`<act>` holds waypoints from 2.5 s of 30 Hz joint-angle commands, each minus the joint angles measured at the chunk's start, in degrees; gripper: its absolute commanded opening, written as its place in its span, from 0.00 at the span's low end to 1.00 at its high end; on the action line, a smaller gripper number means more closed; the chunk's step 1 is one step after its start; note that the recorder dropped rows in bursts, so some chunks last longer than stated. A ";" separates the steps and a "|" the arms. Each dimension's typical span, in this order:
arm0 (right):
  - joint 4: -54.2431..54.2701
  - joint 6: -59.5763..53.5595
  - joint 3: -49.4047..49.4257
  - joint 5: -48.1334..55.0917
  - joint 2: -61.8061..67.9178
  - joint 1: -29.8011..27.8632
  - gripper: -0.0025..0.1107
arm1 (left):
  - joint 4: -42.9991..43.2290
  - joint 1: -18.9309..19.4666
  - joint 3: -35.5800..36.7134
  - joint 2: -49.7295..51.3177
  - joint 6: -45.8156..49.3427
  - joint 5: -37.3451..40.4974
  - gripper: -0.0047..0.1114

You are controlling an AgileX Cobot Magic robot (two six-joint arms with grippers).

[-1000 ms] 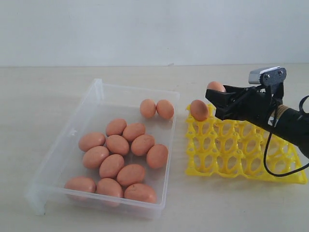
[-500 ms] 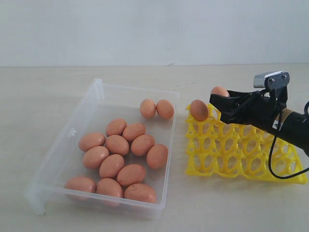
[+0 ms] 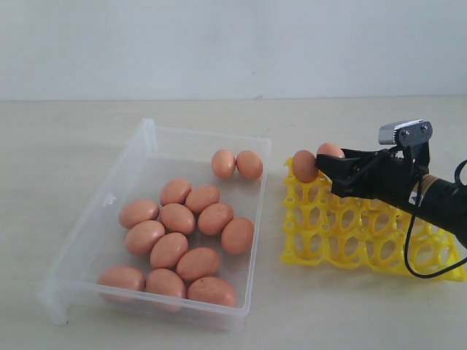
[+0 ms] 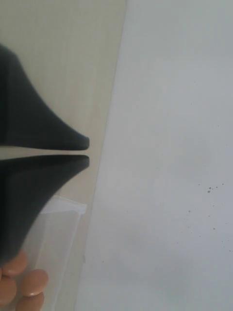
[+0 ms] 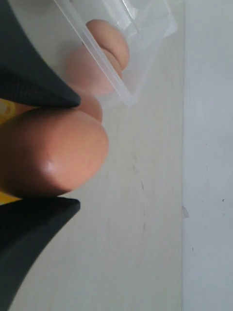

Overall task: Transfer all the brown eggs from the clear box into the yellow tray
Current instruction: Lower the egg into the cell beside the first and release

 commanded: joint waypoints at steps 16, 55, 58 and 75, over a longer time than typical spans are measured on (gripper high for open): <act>-0.30 1.08 -0.02 1.24 -0.08 -0.22 0.02 | -0.03 -0.22 -0.21 0.20 -0.07 -0.11 0.07; -3.43 3.89 0.10 1.98 -0.31 -0.22 0.45 | -0.03 -0.22 -0.21 0.20 -0.07 -0.11 0.07; -3.02 3.77 0.11 1.98 -0.31 -0.22 0.45 | -0.03 -0.22 -0.21 0.20 -0.07 -0.11 0.07; -1.83 4.22 0.11 1.61 -0.42 -0.22 0.45 | -0.03 -0.22 -0.21 0.20 -0.07 -0.11 0.07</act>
